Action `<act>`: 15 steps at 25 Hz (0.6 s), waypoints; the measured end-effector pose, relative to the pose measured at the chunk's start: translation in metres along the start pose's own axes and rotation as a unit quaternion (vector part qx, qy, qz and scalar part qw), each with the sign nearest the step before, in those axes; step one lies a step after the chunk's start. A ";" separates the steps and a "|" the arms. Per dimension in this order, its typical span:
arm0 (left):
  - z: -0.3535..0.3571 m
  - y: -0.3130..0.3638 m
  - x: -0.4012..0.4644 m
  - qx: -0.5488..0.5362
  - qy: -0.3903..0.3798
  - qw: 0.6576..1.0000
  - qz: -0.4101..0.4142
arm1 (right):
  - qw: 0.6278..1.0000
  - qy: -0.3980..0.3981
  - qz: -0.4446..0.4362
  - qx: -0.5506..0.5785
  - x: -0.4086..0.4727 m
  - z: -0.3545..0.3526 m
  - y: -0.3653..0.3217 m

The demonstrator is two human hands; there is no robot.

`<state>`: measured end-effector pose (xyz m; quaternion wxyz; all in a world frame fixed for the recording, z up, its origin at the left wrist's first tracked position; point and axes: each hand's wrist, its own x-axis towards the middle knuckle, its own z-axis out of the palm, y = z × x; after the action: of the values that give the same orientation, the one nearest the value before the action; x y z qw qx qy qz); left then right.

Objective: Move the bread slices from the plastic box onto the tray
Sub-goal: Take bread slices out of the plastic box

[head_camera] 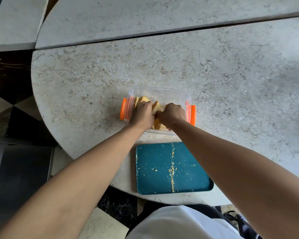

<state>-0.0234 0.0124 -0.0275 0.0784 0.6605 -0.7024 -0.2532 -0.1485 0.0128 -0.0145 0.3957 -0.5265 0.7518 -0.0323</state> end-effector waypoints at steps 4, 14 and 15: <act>0.000 0.004 0.000 -0.008 -0.010 1.000 -0.014 | 1.000 0.004 -0.012 -0.014 -0.003 -0.003 0.001; -0.066 0.013 -0.050 -0.247 0.138 0.958 -0.044 | 0.976 0.110 -0.122 0.142 -0.061 -0.060 0.035; -0.071 0.012 -0.062 -0.305 0.143 0.940 -0.054 | 0.969 0.104 -0.131 0.180 -0.072 -0.066 0.047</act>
<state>0.0053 0.0546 0.0532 0.3619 0.6712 -0.5360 -0.3624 -0.2164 0.0685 0.0497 0.3961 -0.5338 0.6953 -0.2734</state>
